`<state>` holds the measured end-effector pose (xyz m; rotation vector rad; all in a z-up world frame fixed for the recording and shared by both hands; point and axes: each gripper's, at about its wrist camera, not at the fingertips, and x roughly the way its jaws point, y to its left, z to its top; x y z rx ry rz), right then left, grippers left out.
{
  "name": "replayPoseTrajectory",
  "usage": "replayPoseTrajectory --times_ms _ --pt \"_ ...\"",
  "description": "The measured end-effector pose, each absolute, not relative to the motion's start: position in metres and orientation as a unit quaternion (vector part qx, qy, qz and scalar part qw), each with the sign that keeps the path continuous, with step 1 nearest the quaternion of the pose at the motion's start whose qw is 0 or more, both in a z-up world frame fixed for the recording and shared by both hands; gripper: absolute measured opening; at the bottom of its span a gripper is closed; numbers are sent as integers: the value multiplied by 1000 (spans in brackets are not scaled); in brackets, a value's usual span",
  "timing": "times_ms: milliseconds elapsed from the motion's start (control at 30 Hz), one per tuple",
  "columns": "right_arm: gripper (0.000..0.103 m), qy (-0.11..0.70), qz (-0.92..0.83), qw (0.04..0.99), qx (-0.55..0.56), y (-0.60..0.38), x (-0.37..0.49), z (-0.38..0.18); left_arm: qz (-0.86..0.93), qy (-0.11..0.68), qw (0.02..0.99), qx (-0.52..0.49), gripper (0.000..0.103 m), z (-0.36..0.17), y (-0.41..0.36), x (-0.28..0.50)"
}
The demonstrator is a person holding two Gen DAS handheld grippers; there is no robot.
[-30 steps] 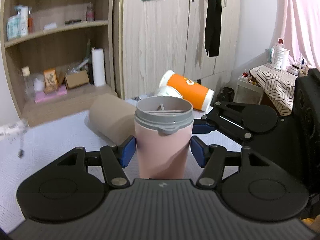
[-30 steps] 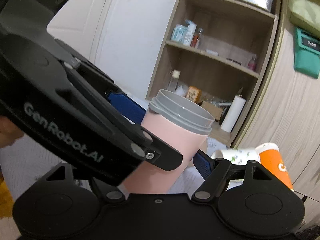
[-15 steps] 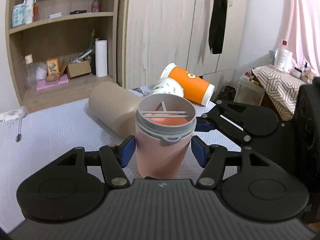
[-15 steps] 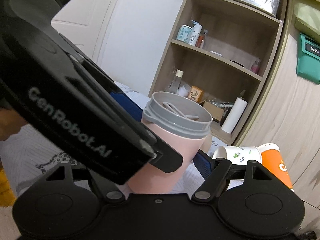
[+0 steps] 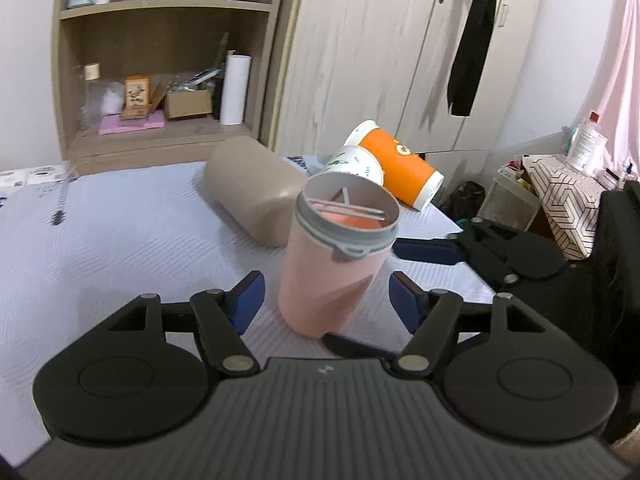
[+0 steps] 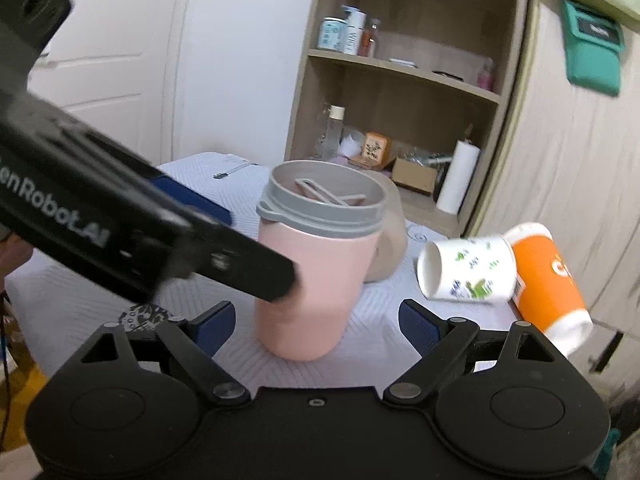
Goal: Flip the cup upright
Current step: 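Open the left gripper and pull it back from the tumbler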
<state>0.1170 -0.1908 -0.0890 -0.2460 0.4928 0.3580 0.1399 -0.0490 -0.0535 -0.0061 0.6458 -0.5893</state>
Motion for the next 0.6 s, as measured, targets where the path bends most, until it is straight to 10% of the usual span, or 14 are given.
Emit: replayPoseTrajectory --times_ms 600 --pt "92 239 123 960 -74 -208 44 -25 -214 294 931 24 75 7 -31 63"
